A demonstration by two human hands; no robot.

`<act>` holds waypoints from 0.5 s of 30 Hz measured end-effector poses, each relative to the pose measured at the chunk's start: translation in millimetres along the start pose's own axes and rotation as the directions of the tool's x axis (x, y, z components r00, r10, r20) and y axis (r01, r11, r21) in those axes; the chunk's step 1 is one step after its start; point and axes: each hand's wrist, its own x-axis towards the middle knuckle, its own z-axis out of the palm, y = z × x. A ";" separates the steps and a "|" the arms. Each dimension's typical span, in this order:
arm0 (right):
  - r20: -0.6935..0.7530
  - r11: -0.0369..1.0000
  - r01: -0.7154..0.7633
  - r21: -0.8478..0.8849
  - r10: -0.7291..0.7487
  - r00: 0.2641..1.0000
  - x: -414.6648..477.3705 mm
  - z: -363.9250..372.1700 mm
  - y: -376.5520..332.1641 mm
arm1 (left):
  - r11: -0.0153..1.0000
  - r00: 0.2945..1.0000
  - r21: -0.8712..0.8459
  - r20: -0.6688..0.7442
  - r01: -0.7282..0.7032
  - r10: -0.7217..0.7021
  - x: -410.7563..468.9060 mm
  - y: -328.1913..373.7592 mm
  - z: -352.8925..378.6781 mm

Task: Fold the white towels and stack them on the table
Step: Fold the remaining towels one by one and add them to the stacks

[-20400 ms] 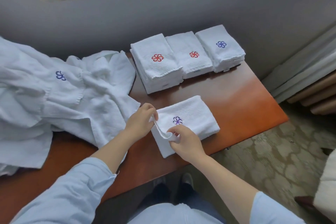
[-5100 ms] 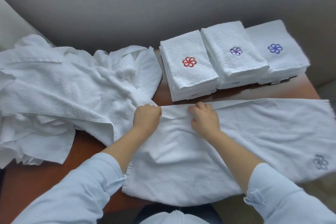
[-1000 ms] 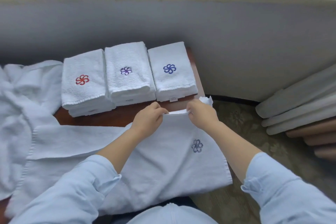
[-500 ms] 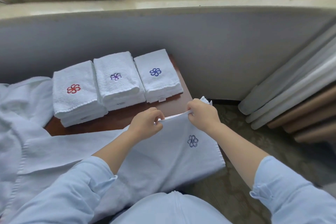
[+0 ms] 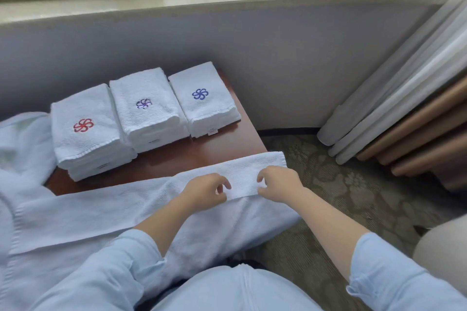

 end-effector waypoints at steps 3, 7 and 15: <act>-0.084 0.998 0.046 0.042 -0.042 0.996 2.2 6.7 -8.3 | 0.999 0.971 0.051 -0.239 0.015 -0.003 3.2 -2.3 2.4; 0.094 0.995 0.055 0.084 -0.063 0.994 7.2 25.3 -19.8 | 0.959 0.984 0.265 -0.168 0.098 -0.054 7.8 -10.3 7.3; 0.178 0.992 0.107 0.072 -0.118 0.977 36.1 22.7 -11.6 | 0.959 0.987 0.239 -0.082 0.151 -0.135 16.1 -19.5 15.1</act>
